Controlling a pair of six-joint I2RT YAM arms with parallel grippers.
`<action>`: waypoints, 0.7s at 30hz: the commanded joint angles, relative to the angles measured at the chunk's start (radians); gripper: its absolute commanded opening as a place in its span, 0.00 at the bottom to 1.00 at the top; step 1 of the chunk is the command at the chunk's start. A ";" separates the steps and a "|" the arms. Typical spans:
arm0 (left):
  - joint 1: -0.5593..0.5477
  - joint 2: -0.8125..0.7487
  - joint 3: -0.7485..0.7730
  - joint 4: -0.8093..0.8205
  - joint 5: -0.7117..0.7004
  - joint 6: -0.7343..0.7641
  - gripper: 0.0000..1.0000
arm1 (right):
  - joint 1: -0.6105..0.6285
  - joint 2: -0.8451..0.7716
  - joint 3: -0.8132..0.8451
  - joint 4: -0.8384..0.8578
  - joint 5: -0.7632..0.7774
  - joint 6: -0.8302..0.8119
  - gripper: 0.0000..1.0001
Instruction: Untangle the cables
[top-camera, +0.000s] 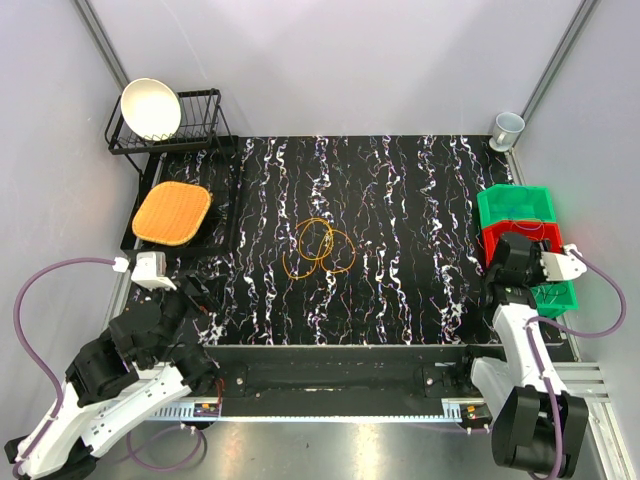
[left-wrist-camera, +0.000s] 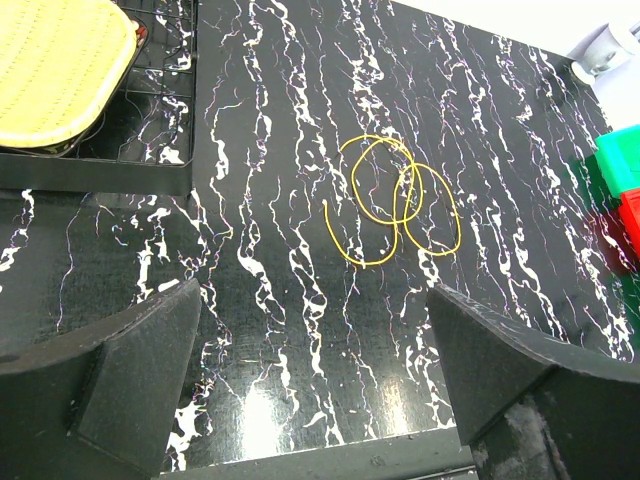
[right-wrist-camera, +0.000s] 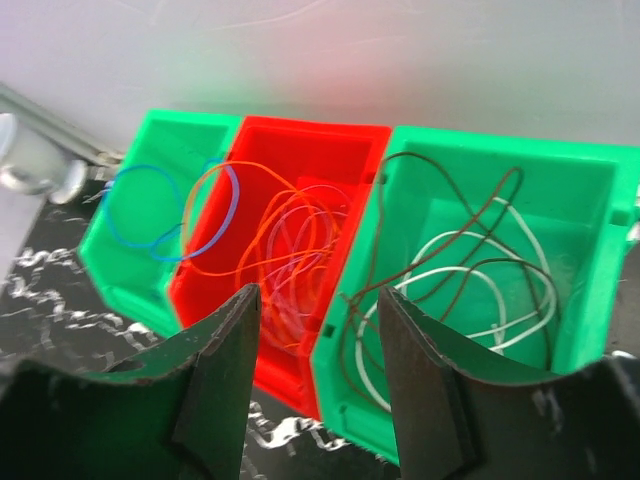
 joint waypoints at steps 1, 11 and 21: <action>-0.006 -0.010 0.007 0.026 -0.030 -0.007 0.99 | 0.000 -0.047 0.078 -0.045 -0.097 0.038 0.56; -0.006 0.013 0.009 0.025 -0.036 -0.009 0.99 | 0.001 0.102 0.235 0.058 -0.624 -0.021 0.65; -0.006 0.027 0.007 0.023 -0.053 -0.007 0.99 | 0.140 0.491 0.647 -0.139 -1.080 -0.082 0.97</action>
